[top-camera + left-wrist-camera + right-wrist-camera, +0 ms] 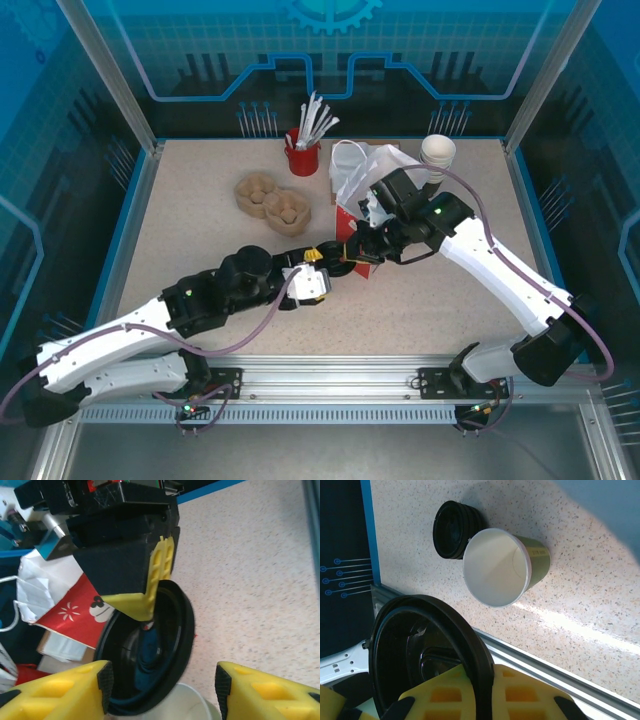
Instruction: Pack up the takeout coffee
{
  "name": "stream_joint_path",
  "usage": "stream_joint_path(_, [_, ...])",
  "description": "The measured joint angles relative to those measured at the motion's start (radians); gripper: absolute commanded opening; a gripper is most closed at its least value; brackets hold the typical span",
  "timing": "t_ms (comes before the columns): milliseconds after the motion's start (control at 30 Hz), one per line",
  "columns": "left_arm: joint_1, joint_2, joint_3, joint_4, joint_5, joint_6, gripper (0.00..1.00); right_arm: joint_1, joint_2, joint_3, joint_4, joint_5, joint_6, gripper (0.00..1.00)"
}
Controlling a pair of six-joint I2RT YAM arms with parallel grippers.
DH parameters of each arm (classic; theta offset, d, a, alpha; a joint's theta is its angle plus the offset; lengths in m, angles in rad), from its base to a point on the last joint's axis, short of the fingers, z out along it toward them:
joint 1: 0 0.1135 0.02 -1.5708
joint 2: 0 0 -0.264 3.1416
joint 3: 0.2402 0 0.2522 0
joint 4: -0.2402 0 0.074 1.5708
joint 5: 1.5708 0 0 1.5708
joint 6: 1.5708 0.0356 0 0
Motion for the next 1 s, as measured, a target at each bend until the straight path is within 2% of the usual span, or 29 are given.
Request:
stream_joint_path(167, [-0.008, 0.037, 0.000, 0.007, -0.051, 0.064, 0.51, 0.000, 0.000, -0.002, -0.007, -0.021, 0.000, 0.00])
stream_joint_path(400, [-0.012, 0.047, 0.005, 0.004, -0.071, 0.123, 0.40, -0.007, 0.000, -0.002, -0.009, -0.029, -0.001, 0.00])
stream_joint_path(1000, [-0.025, 0.076, 0.014, -0.026, -0.126, 0.238, 0.36, -0.013, 0.030, 0.002, -0.016, -0.026, -0.014, 0.00])
